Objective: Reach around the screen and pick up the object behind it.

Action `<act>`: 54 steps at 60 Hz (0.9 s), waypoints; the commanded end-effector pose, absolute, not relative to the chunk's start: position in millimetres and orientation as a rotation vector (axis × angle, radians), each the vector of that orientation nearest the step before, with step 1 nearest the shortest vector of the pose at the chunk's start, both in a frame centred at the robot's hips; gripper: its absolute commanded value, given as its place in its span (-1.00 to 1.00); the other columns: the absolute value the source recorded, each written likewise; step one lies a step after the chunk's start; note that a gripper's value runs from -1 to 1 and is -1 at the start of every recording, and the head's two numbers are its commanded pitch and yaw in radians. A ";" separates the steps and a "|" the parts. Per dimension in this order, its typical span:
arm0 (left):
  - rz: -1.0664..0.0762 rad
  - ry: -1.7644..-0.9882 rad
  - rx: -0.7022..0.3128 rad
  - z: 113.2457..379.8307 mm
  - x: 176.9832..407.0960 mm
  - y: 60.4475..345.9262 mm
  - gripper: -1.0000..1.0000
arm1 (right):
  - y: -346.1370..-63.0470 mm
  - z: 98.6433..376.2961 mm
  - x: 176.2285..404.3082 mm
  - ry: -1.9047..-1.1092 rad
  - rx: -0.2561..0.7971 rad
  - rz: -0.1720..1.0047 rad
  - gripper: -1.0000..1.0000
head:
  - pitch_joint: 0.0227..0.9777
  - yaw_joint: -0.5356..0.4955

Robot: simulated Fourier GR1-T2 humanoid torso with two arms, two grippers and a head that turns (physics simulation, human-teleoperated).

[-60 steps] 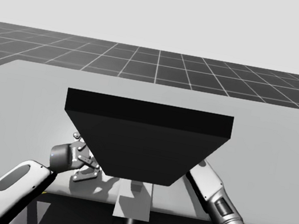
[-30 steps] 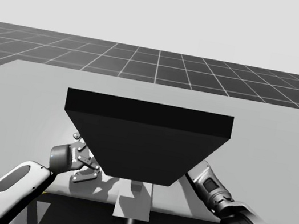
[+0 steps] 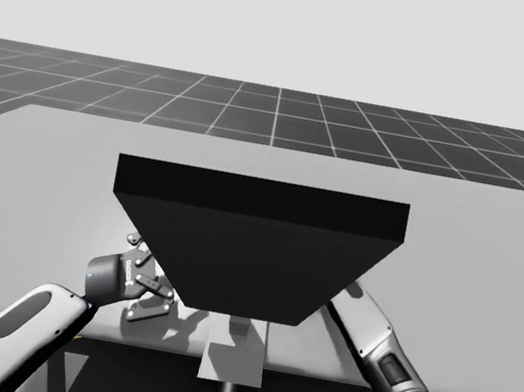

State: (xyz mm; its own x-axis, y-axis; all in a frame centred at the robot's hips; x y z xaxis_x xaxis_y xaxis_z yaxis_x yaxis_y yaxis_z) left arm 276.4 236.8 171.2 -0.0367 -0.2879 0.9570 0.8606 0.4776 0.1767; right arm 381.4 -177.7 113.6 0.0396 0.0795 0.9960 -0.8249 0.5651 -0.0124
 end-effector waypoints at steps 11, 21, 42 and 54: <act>-1.015 -1.296 -0.570 172.8 276.7 235.2 -1.00 | -269.1 129.6 348.1 -1.479 0.524 0.688 1.00 | -0.68 0.03; -1.016 -1.296 -0.569 174.0 276.8 234.3 -1.00 | -311.5 140.1 331.9 -1.515 0.462 0.635 1.00 | -0.68 0.04; -1.022 -1.295 -0.564 176.6 277.0 233.3 -1.00 | -378.7 203.0 325.1 -1.681 0.313 0.533 1.00 | -0.69 0.03; -1.021 -1.298 -0.562 178.7 276.9 233.8 -1.00 | -402.3 254.5 327.4 -1.800 0.229 0.485 1.00 | -0.69 0.04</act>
State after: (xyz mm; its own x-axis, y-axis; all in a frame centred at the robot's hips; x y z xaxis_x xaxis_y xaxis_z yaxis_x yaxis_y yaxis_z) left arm 276.7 233.5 177.3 -0.0492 -0.2948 0.9543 0.8583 0.4761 0.1914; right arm 309.9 -377.8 205.1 -0.1618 0.0901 0.9827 -0.5619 0.8102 -0.1668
